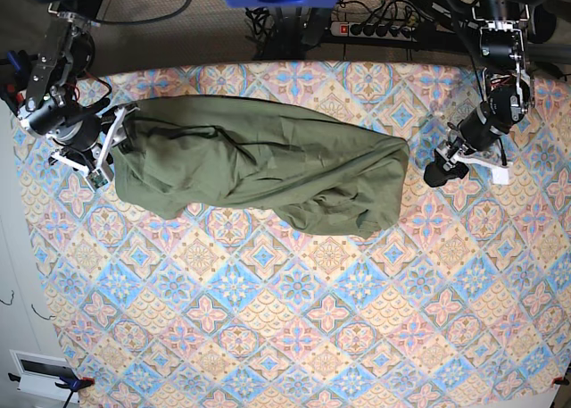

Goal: Layout the t-shirt on the table in an organized manner, then fold the t-shirt properly
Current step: 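Release and regrasp the shirt ends with both grippers, then pull the shirt taut between both grippers and lay it flat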

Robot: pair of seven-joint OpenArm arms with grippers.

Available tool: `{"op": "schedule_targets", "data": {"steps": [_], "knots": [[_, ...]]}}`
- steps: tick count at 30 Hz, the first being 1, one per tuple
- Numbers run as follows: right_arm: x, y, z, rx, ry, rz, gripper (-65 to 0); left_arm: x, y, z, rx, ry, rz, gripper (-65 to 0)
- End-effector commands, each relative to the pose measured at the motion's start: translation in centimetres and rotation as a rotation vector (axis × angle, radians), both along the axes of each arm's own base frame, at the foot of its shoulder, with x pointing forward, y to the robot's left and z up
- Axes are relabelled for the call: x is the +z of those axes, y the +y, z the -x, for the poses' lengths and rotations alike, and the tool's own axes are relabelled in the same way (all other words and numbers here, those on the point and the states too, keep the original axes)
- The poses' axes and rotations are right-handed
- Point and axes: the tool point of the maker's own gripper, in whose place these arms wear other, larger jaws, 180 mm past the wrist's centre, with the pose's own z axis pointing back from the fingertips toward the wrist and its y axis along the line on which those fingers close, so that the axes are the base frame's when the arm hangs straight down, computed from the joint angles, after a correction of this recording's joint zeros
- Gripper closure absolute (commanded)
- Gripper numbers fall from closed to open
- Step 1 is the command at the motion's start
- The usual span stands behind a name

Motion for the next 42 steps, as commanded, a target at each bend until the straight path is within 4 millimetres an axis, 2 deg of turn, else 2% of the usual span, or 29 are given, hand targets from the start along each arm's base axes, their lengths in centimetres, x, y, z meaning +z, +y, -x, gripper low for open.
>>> {"op": "schedule_targets", "data": {"steps": [1, 9, 12, 15, 20, 23, 29, 30, 32, 34, 35, 39, 41, 42], "knots": [[1.2, -0.2, -0.7, 0.008, -0.041, 0.001, -25.0, 1.3, 0.7, -0.6, 0.001, -0.040, -0.012, -40.3], [1.1, 0.2, -0.7, 0.016, -0.040, -0.011, -25.1, 0.8, 0.9, -0.9, 0.019, -0.031, -0.002, -40.3], [1.1, 0.3, -0.7, 0.018, -0.041, -0.014, -25.1, 0.2, 0.8, -2.2, 0.045, -0.029, 0.034, -40.5], [0.7, 1.3, -0.5, 0.009, -0.038, -0.049, -25.1, 0.6, 0.4, -3.5, 0.053, -0.050, 0.059, -40.6], [-0.2, 3.8, -0.3, 0.063, -0.014, -0.083, -25.3, 1.3, -3.6, -5.2, -0.050, -0.058, 0.102, -40.7], [-0.5, 5.0, -0.2, 0.101, -0.002, -0.093, -25.3, 0.9, -5.5, -5.6, -0.105, -0.045, 0.097, -40.7], [-0.9, 6.2, 0.1, 0.140, 0.014, -0.101, -25.3, -2.6, -8.9, -5.8, -0.183, 0.055, 0.099, -39.8], [-1.2, 6.4, 0.5, 0.143, 0.027, -0.103, -25.3, -2.9, -9.1, -5.6, -0.191, 0.064, 0.095, -38.1], [-2.0, 6.3, 1.7, 0.140, 0.060, -0.106, -25.3, -2.9, -9.3, -5.6, -0.198, 0.063, 0.090, -28.1], [-2.4, 6.1, 2.5, 0.134, 0.080, -0.104, -25.3, -2.9, -9.3, -5.7, -0.196, 0.061, 0.090, -11.7], [-2.4, 6.1, 2.5, 0.134, 0.080, -0.104, -25.3, -2.9, -9.2, -5.7, -0.192, 0.059, 0.091, -0.8], [-2.4, 6.1, 2.5, 0.134, 0.077, -0.104, -25.3, -2.7, -8.7, -5.8, -0.176, 0.053, 0.096, 0.0], [-2.5, 6.1, 2.5, 0.134, 0.079, -0.104, -25.3, -1.7, -7.0, -6.2, -0.133, 0.022, 0.090, 0.0], [-2.5, 6.1, 2.6, 0.134, 0.080, -0.104, -25.3, -1.5, -6.1, -5.8, -0.107, 0.014, 0.087, 0.0]]}}
